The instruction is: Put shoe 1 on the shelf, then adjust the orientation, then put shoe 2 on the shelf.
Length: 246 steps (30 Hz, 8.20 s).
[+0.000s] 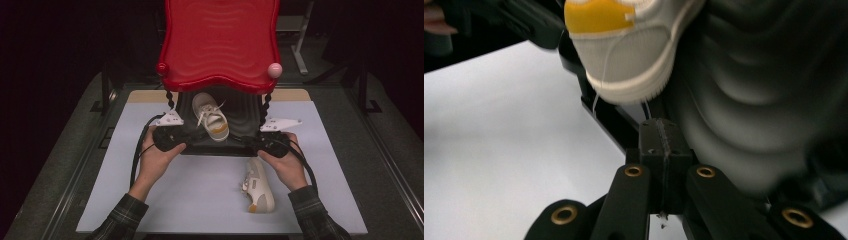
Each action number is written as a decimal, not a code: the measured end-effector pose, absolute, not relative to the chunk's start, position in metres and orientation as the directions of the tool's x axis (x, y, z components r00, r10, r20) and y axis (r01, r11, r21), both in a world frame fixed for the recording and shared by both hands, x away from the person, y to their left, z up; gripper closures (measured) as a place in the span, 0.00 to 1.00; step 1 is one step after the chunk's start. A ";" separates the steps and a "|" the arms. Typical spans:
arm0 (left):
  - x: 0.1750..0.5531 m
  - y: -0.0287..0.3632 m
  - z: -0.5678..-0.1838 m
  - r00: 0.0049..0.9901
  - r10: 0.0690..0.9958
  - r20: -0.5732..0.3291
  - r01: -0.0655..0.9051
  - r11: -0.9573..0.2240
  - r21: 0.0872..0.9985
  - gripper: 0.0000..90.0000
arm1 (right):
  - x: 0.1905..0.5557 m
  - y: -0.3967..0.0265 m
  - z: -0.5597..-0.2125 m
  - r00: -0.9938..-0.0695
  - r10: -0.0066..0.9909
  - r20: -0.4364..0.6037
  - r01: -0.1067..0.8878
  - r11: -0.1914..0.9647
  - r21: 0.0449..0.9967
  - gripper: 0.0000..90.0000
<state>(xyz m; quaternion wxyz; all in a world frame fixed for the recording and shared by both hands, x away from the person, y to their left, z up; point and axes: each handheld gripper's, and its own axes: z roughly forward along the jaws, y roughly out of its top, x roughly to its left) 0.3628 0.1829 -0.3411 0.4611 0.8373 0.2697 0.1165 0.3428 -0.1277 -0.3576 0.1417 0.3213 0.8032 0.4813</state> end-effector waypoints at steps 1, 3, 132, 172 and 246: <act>0.365 0.180 -0.343 0.828 0.558 -0.056 0.347 -0.431 0.833 1.00 | 0.348 -0.122 -0.357 -0.757 0.648 0.083 0.375 0.327 0.868 1.00; 0.367 0.177 -0.346 0.832 0.552 -0.060 0.348 -0.434 0.831 1.00 | 0.353 -0.116 -0.356 -0.761 0.644 0.078 0.368 0.330 0.869 1.00; 0.297 0.306 -0.438 0.725 0.688 0.025 0.485 -0.536 0.691 0.25 | 0.274 -0.177 -0.390 -0.753 0.643 0.142 0.498 0.415 0.762 1.00; 0.298 0.308 -0.446 0.733 0.680 0.013 0.488 -0.539 0.686 0.22 | 0.254 -0.240 -0.432 -0.631 0.756 0.173 0.636 0.378 0.673 1.00; 0.298 0.311 -0.451 0.740 0.672 0.005 0.467 -0.519 0.716 0.19 | 0.269 -0.134 -0.413 -0.887 0.405 0.223 0.424 0.518 0.743 0.85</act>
